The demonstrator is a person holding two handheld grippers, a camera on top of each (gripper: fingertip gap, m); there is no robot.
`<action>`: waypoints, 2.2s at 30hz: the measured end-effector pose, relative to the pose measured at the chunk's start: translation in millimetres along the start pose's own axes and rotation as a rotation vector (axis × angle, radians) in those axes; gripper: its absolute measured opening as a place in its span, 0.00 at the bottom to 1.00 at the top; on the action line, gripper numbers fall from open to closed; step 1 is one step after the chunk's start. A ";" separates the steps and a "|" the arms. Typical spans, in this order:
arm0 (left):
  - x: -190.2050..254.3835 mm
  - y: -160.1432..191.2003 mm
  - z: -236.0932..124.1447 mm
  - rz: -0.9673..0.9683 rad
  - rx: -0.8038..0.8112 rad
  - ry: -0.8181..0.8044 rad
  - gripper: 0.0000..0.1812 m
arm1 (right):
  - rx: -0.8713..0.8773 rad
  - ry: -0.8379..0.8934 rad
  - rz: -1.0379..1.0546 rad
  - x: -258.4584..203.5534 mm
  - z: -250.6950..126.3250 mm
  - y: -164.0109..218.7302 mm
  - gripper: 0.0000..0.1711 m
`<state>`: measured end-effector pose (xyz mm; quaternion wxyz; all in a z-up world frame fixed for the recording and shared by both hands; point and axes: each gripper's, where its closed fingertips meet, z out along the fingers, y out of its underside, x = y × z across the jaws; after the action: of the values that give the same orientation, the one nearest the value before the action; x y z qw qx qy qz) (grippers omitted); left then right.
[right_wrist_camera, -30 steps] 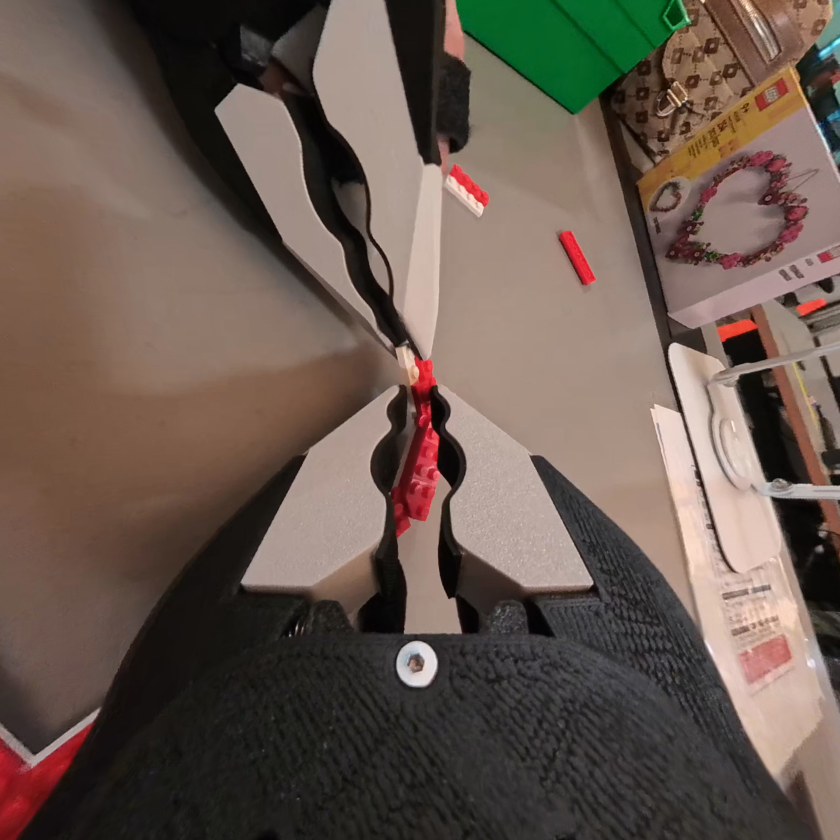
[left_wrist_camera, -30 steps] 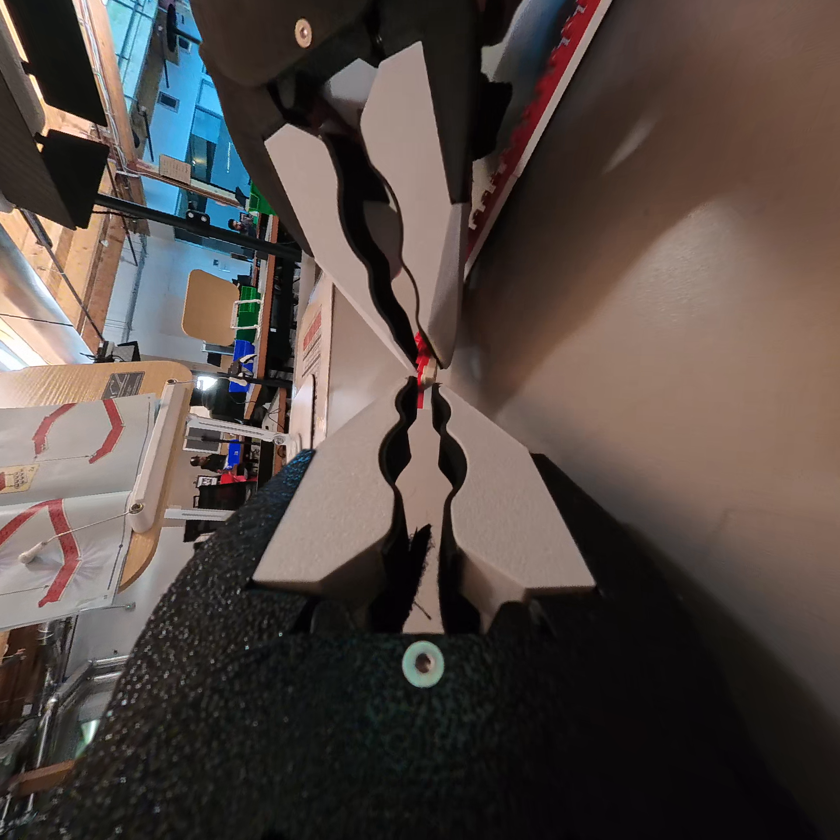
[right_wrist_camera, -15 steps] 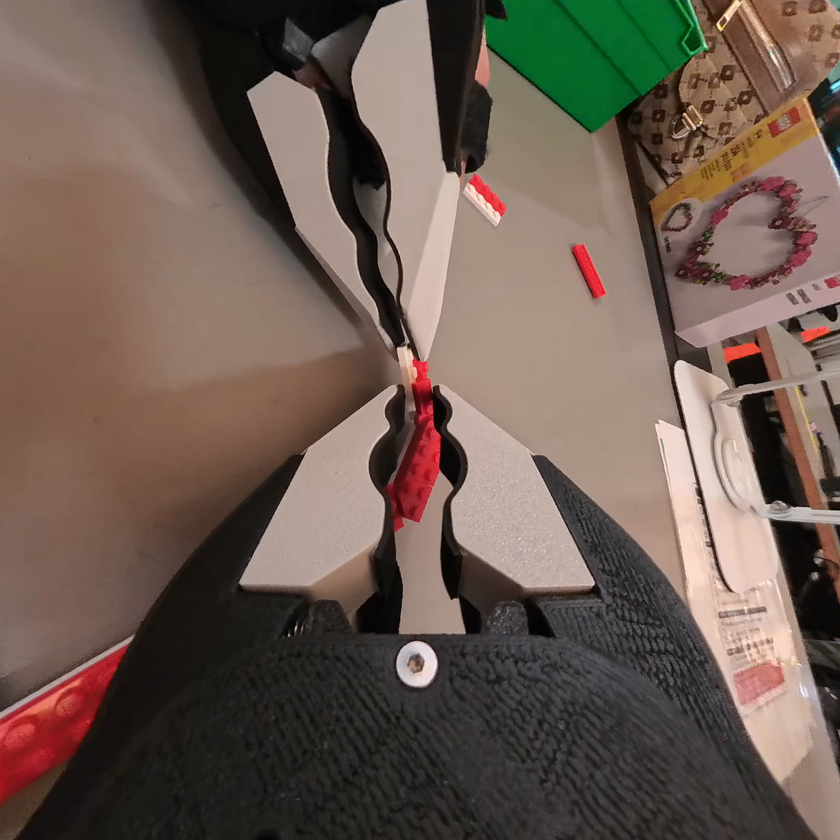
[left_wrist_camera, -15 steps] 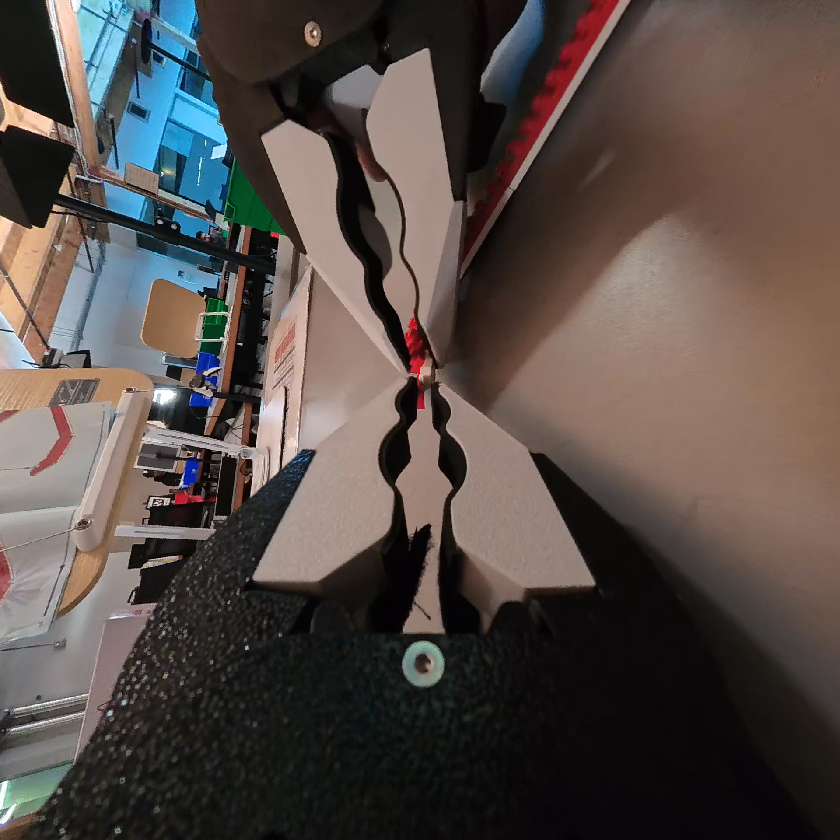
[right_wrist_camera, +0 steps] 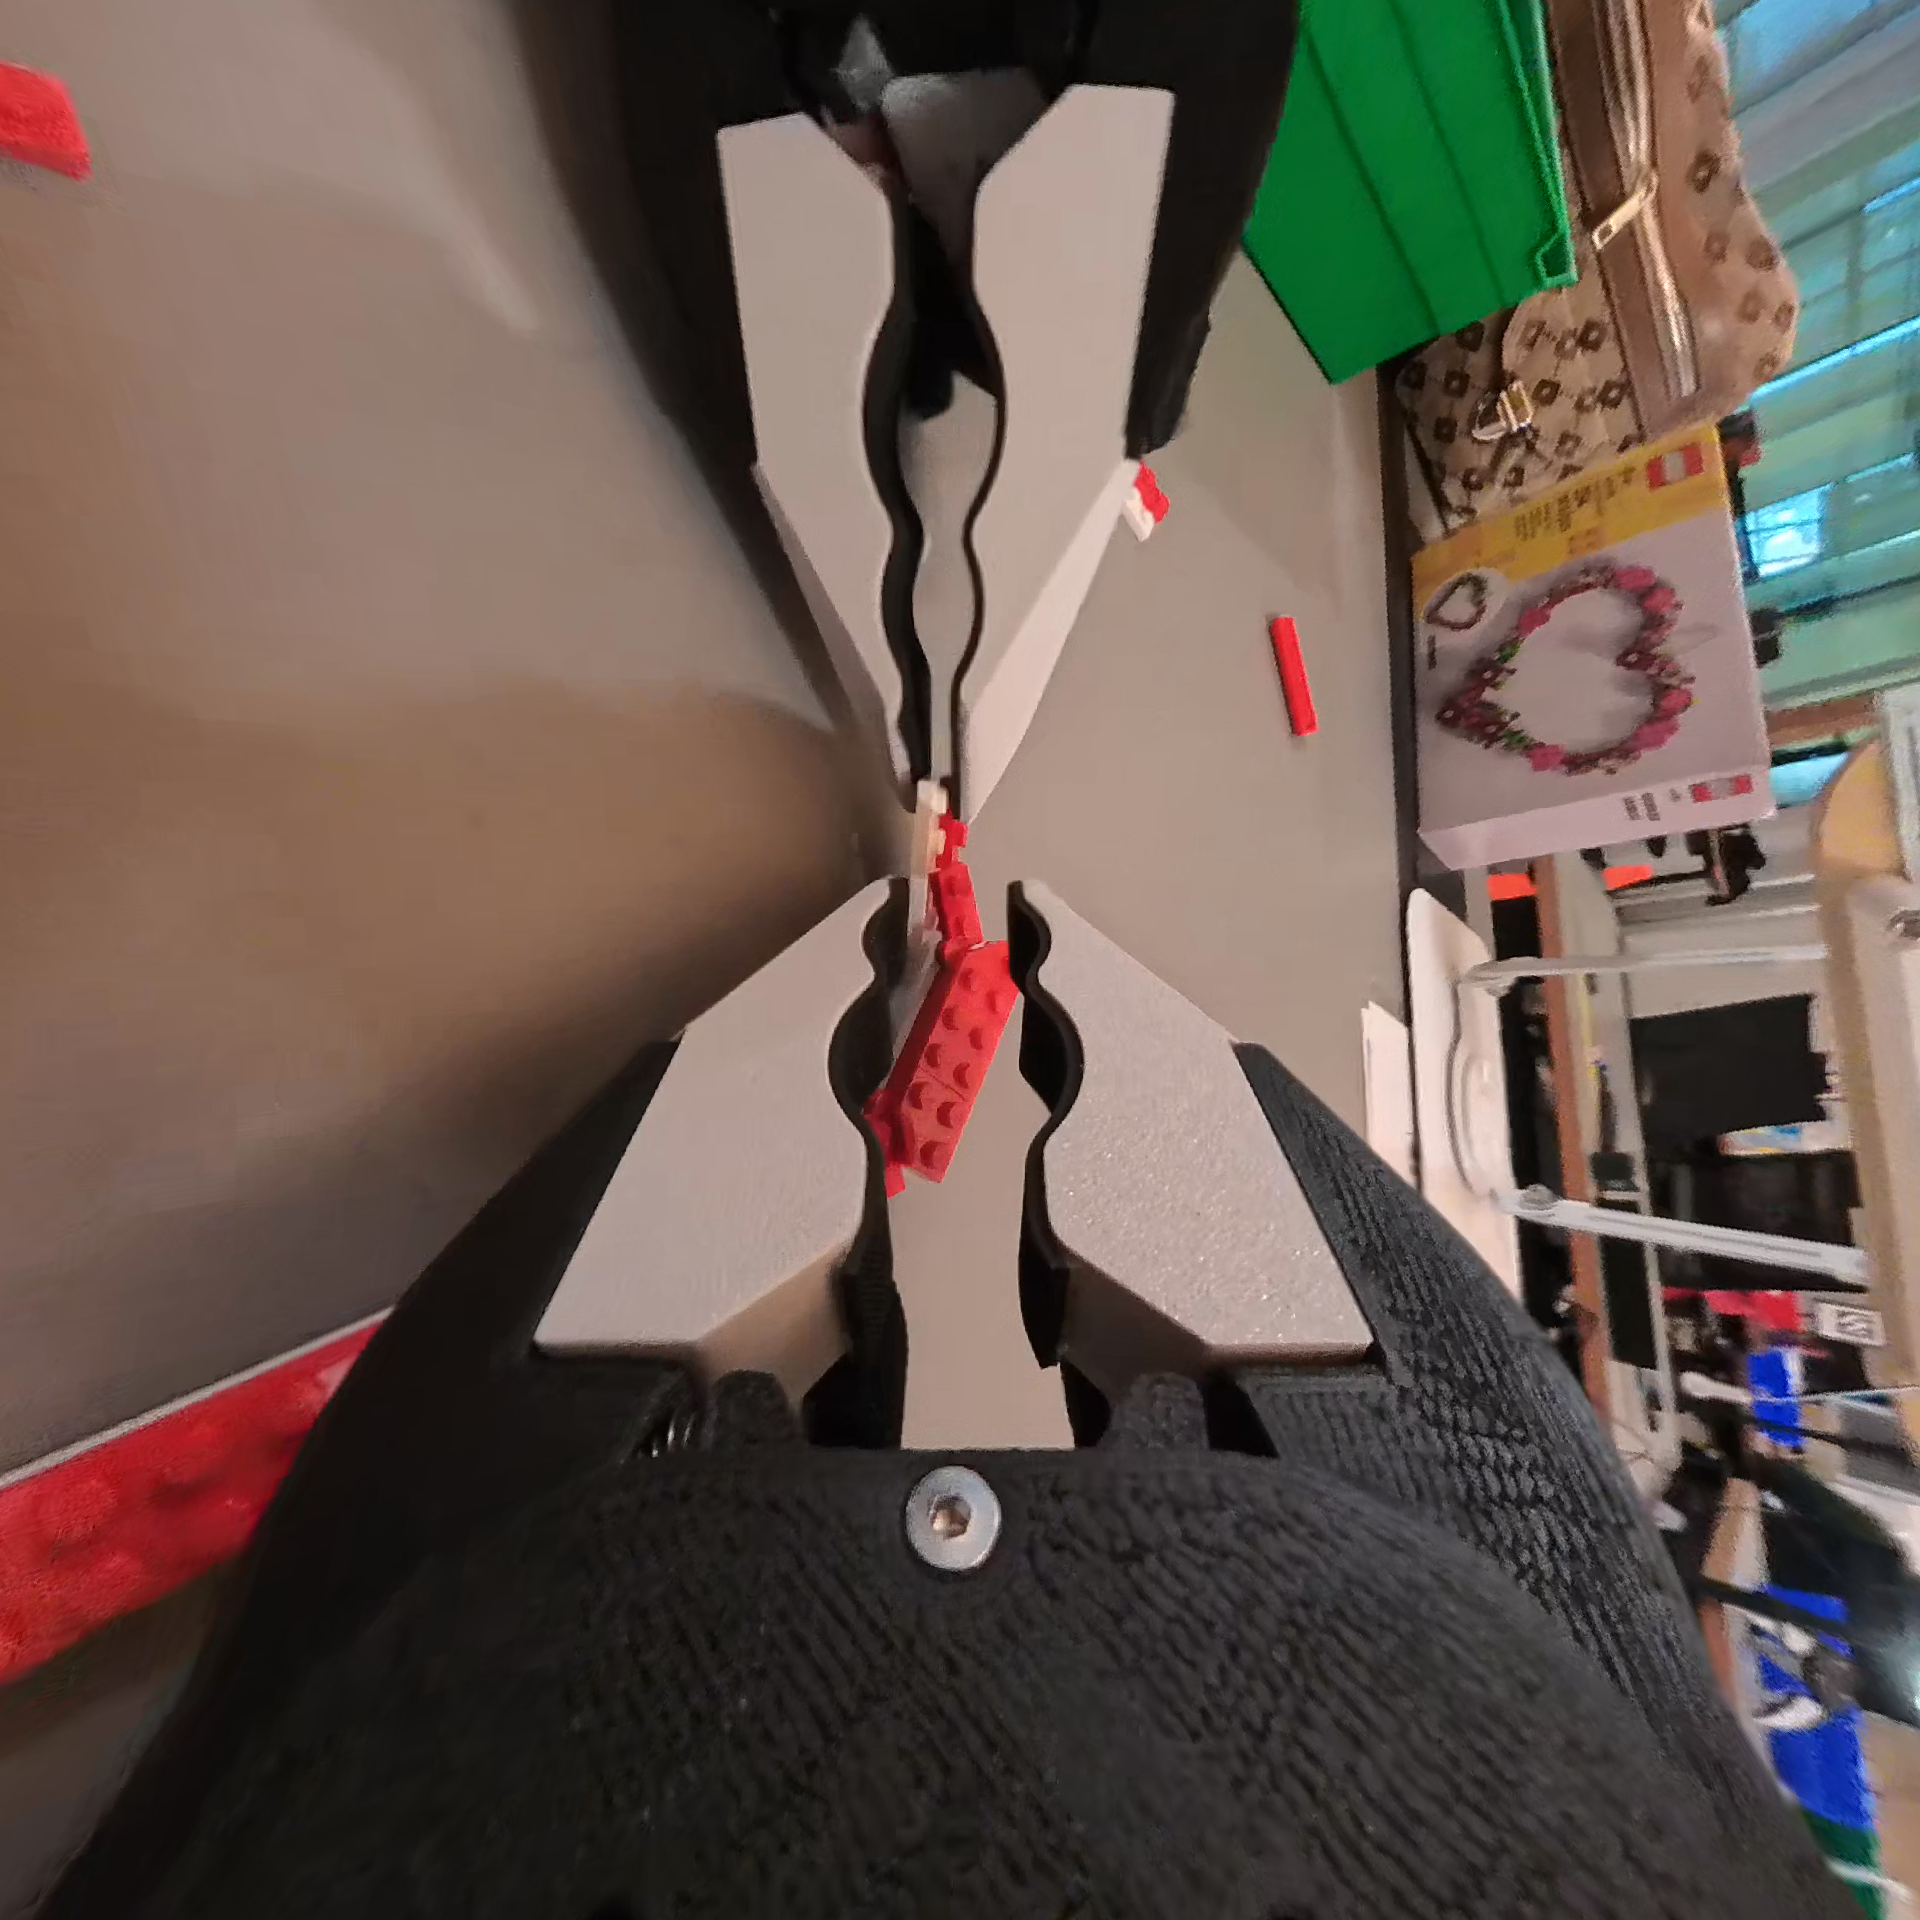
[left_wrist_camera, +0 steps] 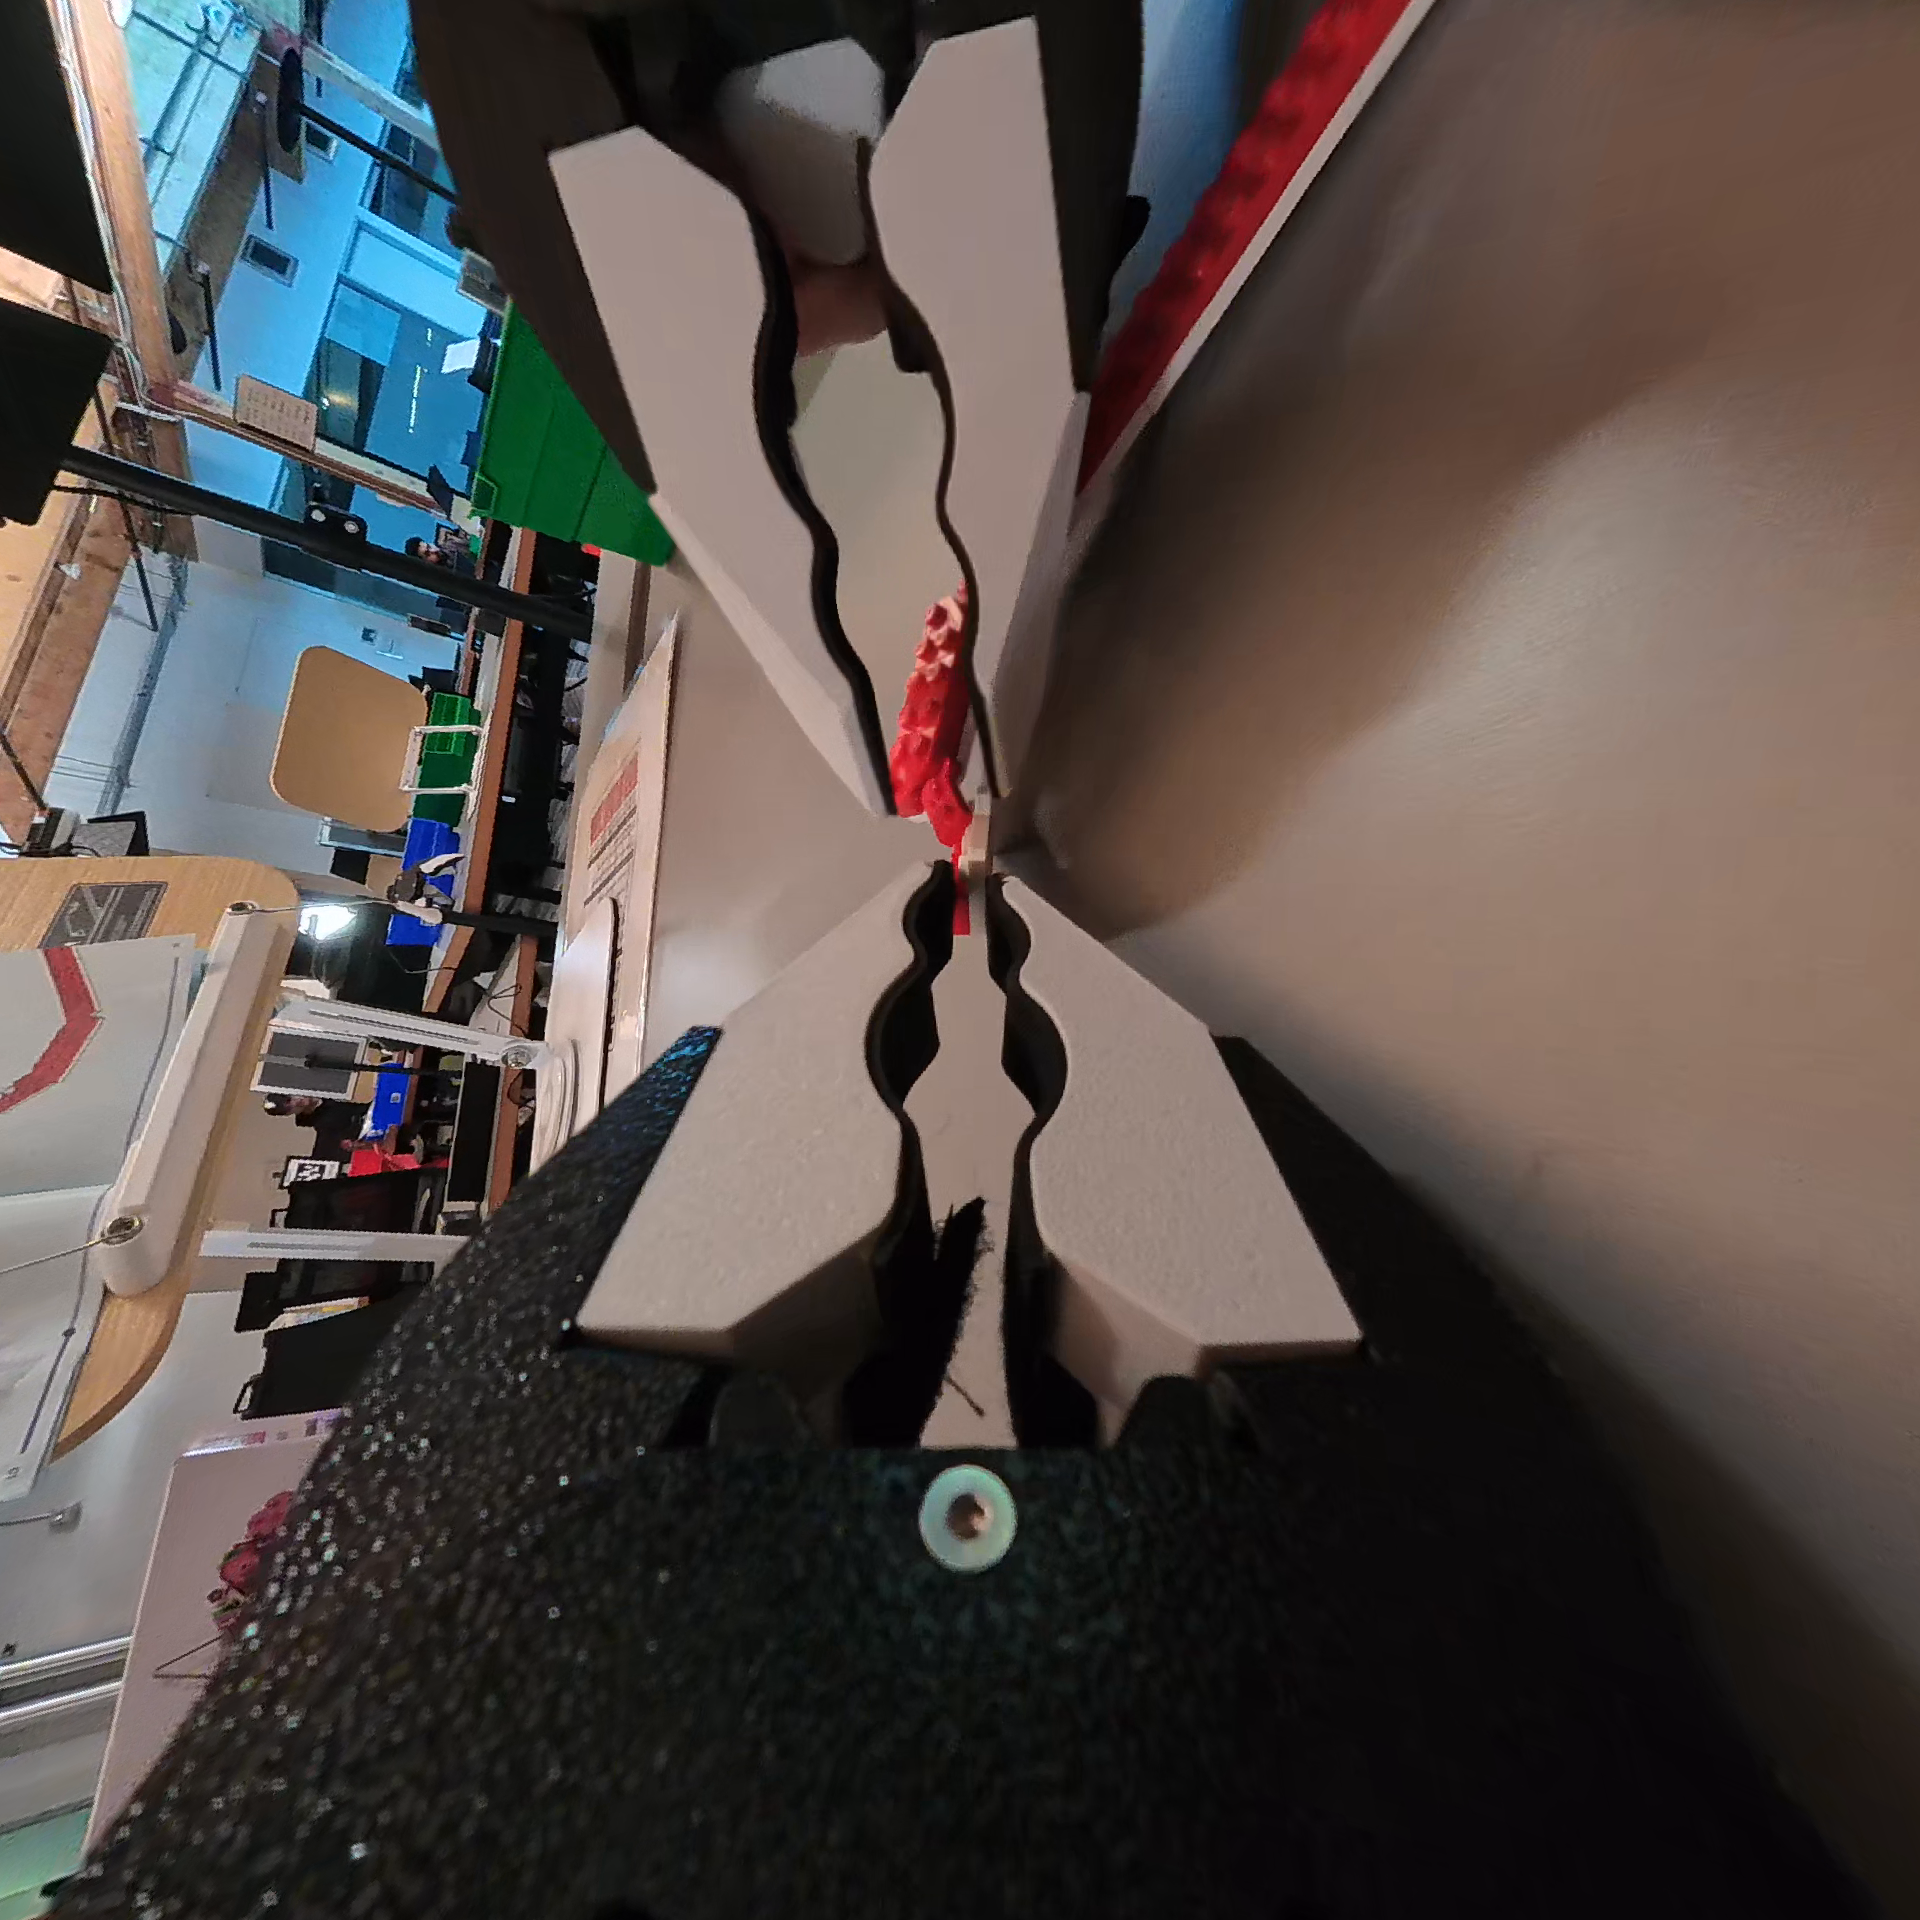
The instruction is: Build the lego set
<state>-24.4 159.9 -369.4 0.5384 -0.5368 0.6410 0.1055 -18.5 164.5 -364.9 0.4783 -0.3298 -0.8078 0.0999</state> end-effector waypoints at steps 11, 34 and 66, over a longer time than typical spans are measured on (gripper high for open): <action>-0.1 -5.2 0.8 0.013 0.012 -0.013 0.02 | -0.008 -0.019 0.089 -3.4 3.8 5.9 0.07; 0.6 -7.6 2.5 0.300 -0.050 -0.085 0.02 | 0.100 -0.204 0.438 -9.2 -0.1 4.5 0.07; 3.9 -13.1 2.8 0.088 0.024 -0.015 0.02 | -0.021 -0.090 0.111 -14.1 -9.5 4.1 0.10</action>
<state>-11.6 154.4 -367.9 0.5445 -0.5009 0.6610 0.1255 -4.1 157.2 -371.9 0.4319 -0.3742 -0.8099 0.1326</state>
